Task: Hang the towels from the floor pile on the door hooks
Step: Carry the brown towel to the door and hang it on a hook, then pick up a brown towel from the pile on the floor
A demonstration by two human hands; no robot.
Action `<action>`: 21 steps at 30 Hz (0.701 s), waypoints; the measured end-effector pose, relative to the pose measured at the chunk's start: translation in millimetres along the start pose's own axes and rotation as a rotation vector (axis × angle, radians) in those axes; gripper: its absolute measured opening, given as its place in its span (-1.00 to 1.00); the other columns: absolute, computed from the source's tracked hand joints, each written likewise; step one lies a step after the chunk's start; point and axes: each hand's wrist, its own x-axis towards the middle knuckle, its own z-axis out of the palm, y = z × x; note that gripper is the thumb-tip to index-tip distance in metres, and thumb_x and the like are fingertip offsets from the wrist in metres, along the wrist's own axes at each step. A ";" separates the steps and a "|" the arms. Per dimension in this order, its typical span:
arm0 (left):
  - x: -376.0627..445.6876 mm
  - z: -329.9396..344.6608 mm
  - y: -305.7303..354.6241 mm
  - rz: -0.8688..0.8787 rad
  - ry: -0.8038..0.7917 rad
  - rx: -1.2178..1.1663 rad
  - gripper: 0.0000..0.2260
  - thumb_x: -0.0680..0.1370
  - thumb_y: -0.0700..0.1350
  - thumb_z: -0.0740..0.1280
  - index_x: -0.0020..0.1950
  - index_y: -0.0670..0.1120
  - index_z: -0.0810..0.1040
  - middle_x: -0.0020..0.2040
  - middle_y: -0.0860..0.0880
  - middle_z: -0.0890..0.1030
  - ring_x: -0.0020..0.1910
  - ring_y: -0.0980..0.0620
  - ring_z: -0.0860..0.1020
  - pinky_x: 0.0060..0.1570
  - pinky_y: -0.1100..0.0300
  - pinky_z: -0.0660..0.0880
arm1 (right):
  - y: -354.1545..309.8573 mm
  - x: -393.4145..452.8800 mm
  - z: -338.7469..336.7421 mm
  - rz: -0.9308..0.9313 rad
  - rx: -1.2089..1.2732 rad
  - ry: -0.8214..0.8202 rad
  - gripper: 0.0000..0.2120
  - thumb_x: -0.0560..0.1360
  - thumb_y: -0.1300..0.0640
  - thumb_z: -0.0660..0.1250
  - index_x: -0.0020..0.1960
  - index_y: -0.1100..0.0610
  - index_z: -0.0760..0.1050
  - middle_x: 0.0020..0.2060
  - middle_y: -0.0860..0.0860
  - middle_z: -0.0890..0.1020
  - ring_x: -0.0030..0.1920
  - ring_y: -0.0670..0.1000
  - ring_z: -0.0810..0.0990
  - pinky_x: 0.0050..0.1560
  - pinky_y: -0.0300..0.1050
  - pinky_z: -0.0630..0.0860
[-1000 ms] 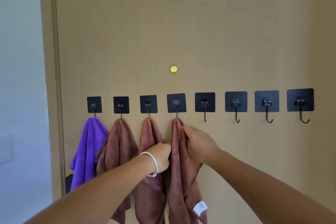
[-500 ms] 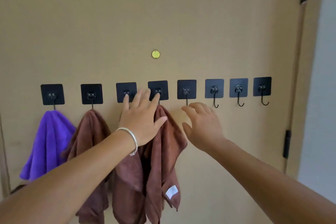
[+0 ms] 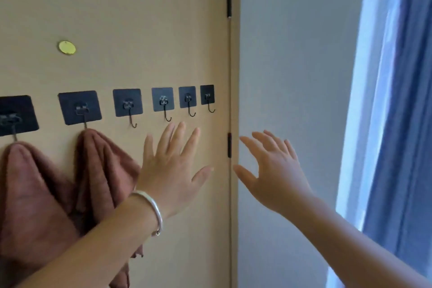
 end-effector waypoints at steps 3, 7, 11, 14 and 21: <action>4.8 -0.1 55.6 0.148 0.025 -0.111 -0.32 0.50 0.37 -0.26 0.53 0.07 -0.29 0.57 -0.03 -0.18 0.53 -0.04 -0.24 0.45 -0.20 -0.13 | 28.5 -38.6 -36.3 0.106 -0.087 0.028 -0.40 0.49 -0.33 0.09 0.47 -0.16 0.17 0.47 -0.08 0.26 0.52 0.00 0.06 0.51 0.11 -0.03; 11.6 -6.1 129.2 0.283 0.038 -0.250 -0.32 0.50 0.37 -0.23 0.53 0.08 -0.30 0.57 -0.03 -0.19 0.53 -0.03 -0.24 0.45 -0.19 -0.13 | 71.7 -87.1 -87.8 0.258 -0.215 0.036 -0.40 0.49 -0.32 0.13 0.47 -0.16 0.18 0.47 -0.08 0.26 0.52 -0.01 0.05 0.51 0.11 -0.04; 11.7 -25.1 211.6 0.435 0.060 -0.378 -0.30 0.48 0.38 -0.25 0.53 0.08 -0.28 0.58 -0.04 -0.16 0.53 -0.04 -0.23 0.45 -0.19 -0.15 | 116.2 -144.7 -152.6 0.417 -0.348 0.047 -0.40 0.50 -0.30 0.15 0.48 -0.12 0.19 0.47 -0.06 0.26 0.52 0.00 0.06 0.50 0.13 -0.01; 4.0 -49.8 276.1 0.560 0.107 -0.458 -0.29 0.47 0.38 -0.27 0.55 0.07 -0.23 0.58 -0.06 -0.09 0.54 -0.06 -0.16 0.44 -0.20 -0.10 | 140.7 -192.2 -206.0 0.521 -0.437 0.091 -0.40 0.50 -0.28 0.19 0.47 -0.10 0.23 0.46 -0.04 0.29 0.51 0.00 0.09 0.49 0.14 0.03; -39.1 -119.8 435.1 0.807 0.159 -0.668 -0.27 0.45 0.39 -0.28 0.55 0.07 -0.24 0.58 -0.04 -0.12 0.54 -0.03 -0.22 0.47 -0.20 -0.14 | 181.8 -303.0 -323.9 0.720 -0.625 0.150 -0.39 0.48 -0.29 0.21 0.46 -0.10 0.26 0.45 -0.01 0.32 0.49 0.02 0.14 0.45 0.14 0.11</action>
